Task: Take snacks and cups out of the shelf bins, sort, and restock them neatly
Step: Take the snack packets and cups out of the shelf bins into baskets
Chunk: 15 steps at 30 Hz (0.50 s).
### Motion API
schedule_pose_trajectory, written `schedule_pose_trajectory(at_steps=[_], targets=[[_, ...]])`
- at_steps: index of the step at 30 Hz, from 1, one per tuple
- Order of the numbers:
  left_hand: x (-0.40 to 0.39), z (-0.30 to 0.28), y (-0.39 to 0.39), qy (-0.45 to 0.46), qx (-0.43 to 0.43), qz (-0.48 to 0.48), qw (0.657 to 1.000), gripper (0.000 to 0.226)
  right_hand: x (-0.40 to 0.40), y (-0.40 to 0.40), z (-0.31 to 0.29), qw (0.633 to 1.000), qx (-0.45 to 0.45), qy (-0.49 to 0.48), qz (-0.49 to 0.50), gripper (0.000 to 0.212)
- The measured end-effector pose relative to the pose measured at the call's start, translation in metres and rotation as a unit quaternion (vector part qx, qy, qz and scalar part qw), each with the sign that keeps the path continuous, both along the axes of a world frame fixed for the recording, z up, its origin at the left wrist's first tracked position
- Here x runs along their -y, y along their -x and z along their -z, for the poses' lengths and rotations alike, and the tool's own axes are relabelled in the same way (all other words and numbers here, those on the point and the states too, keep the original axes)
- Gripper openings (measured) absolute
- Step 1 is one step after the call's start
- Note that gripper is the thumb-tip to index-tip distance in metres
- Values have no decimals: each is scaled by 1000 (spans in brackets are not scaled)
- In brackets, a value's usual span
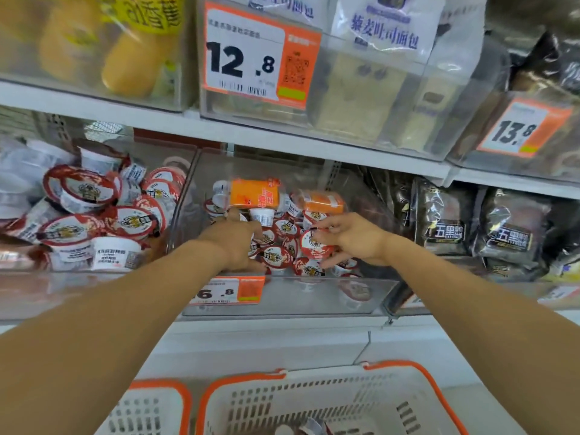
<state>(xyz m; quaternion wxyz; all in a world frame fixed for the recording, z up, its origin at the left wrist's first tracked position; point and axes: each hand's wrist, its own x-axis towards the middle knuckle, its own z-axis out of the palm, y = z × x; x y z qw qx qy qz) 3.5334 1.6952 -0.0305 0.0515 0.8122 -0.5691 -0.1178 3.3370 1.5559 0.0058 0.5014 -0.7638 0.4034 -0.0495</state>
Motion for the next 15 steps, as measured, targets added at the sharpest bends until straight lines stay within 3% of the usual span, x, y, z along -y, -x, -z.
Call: schedule_pose_trajectory(at_steps=[2,4,6,8,13,15], targets=[[1,0,0,-5,1,-5,1000,82,-4,-7,-2,992,-78,93,-28,43],[3,-1,0,-9,2,-14,1000,80,-8,-10,-1,966,-174,171,-90,61],[7,-3,1,-12,7,-26,1000,71,-12,-14,0,965,-194,141,-107,93],[11,-4,1,-34,12,-38,999,67,-20,-21,5,954,-199,168,-151,108],[22,-16,10,-89,-3,-26,996,67,-19,-32,26,924,-181,286,-177,108],[25,-19,20,-128,-11,-3,992,80,-15,-33,30,923,-174,298,-172,104]])
